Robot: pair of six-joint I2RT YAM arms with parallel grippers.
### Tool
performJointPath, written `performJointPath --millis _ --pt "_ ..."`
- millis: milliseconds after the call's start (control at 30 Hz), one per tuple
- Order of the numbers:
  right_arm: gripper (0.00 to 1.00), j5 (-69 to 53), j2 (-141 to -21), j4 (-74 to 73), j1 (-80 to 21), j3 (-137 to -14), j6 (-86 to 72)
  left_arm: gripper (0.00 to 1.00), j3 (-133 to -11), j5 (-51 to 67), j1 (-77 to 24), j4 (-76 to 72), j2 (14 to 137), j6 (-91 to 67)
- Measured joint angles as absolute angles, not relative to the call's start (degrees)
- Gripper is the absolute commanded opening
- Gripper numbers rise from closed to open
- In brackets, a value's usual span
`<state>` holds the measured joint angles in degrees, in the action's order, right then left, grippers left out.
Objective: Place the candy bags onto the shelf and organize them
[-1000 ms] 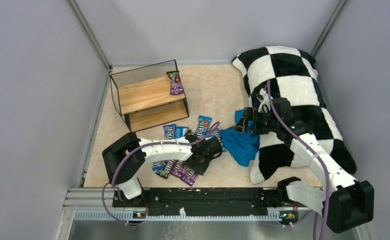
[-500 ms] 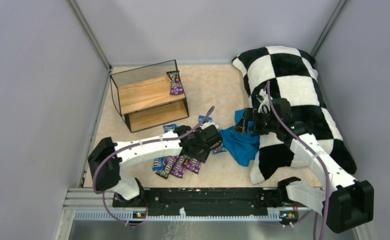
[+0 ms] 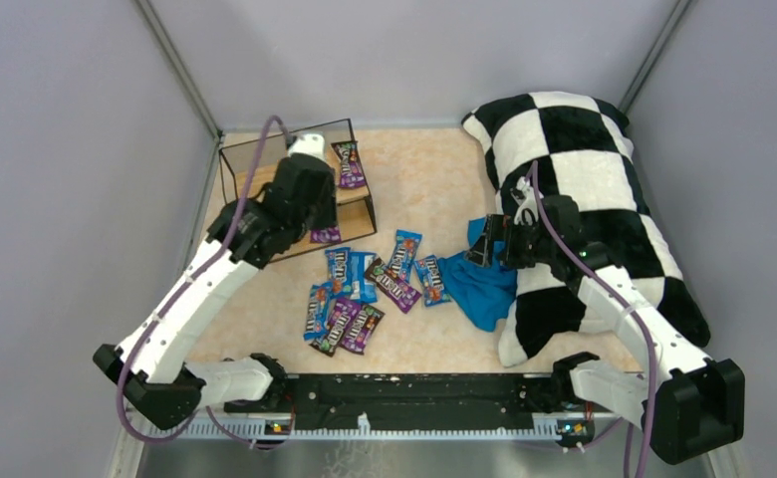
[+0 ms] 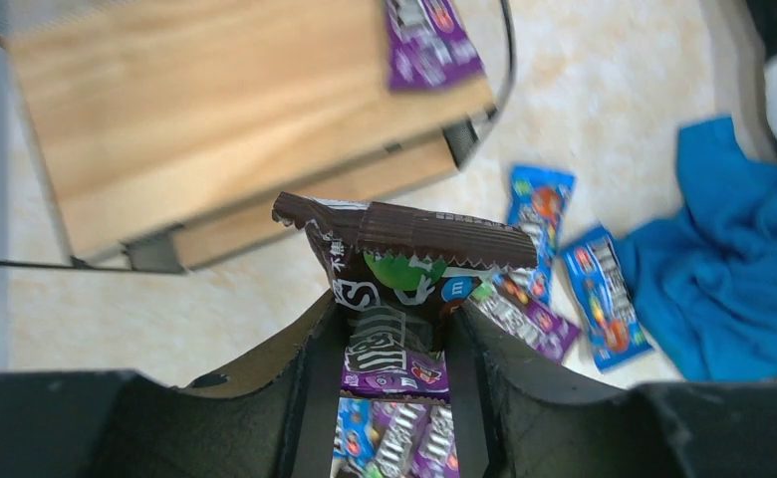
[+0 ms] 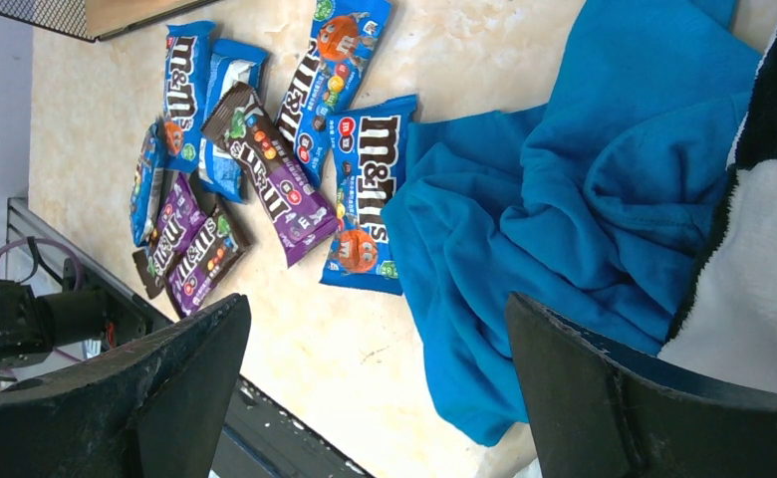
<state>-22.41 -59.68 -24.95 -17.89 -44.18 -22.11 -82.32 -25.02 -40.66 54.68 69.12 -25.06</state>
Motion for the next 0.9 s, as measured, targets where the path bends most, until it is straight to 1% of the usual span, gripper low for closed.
performJointPath --millis 167,333,433,567,767,900 --pt "0.99 -22.4 -59.7 -24.9 -17.9 -44.2 -22.1 0.45 -89.4 -24.9 -31.2 52.6 72.0 -18.6" --pt "0.99 -22.4 -59.7 -24.9 -17.9 -44.2 -22.1 0.44 -93.8 -22.0 -23.2 50.0 81.5 -15.6" --pt "0.99 -22.4 -59.7 -24.9 -17.9 -44.2 -22.1 0.43 -96.1 -20.1 -20.0 48.7 87.8 -15.0" --pt "0.99 -22.3 -59.7 -24.9 -17.9 -44.2 -22.1 0.42 -98.8 -17.5 -17.6 48.3 94.1 -15.1" --pt "0.99 -22.3 -59.7 -24.9 -17.9 -44.2 -22.1 0.35 -100.4 -15.9 -17.3 48.2 97.5 -17.1" --pt "0.99 -22.4 -59.9 -24.9 -17.9 -44.2 -22.1 0.36 -101.7 -15.8 -17.3 48.3 98.8 -18.6"
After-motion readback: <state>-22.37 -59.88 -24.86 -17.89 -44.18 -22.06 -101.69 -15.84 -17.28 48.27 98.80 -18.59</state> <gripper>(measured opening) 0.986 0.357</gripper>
